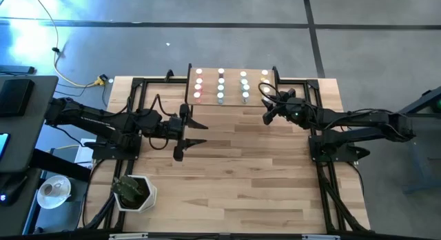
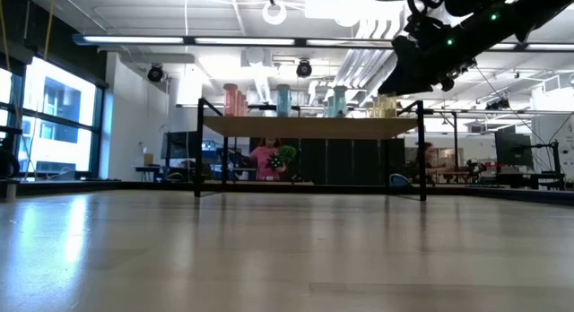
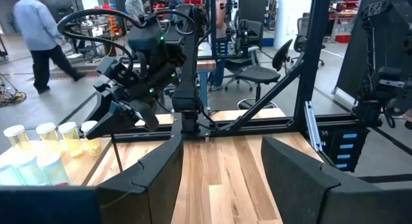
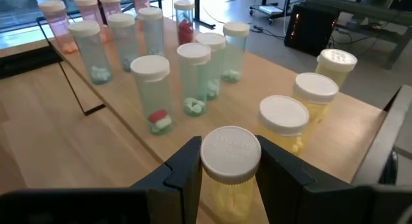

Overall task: Pick and place medicine bottles onto shelf by color
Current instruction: Put the yellow pill bottle on the shelf aligned with the other yellow pill bottles

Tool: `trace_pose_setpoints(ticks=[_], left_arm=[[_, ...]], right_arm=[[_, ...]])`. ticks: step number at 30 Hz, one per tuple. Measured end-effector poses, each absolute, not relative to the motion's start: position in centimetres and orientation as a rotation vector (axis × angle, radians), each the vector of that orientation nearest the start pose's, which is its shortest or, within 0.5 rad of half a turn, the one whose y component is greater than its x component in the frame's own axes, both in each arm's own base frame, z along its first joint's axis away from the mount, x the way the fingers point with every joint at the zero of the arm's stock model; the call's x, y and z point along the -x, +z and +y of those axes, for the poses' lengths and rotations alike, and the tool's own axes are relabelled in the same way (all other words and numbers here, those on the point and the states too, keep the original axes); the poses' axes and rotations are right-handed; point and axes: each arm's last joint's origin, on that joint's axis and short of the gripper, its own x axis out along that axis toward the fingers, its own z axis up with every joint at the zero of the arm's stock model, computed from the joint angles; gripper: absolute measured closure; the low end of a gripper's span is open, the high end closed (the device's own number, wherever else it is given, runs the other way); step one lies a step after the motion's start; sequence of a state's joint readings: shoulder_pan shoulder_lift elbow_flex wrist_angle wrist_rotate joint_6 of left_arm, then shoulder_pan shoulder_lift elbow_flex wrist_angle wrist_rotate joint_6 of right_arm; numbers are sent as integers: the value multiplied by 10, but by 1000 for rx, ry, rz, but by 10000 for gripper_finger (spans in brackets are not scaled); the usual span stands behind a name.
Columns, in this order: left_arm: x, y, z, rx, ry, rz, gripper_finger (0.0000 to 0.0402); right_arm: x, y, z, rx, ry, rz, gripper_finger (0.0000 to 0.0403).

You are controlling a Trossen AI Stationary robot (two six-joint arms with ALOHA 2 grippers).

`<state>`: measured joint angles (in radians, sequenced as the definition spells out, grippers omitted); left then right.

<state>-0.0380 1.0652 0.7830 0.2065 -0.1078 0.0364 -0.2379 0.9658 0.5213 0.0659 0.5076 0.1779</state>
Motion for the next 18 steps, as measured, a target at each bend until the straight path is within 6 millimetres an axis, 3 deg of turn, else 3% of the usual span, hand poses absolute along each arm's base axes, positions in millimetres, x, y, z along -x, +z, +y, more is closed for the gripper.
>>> trace_pose_setpoints(ticks=[18], left_arm=[[-240,317,-6,-42,66,77,202]], right_arm=[[-195,235,-62,-117,-767,317,285]])
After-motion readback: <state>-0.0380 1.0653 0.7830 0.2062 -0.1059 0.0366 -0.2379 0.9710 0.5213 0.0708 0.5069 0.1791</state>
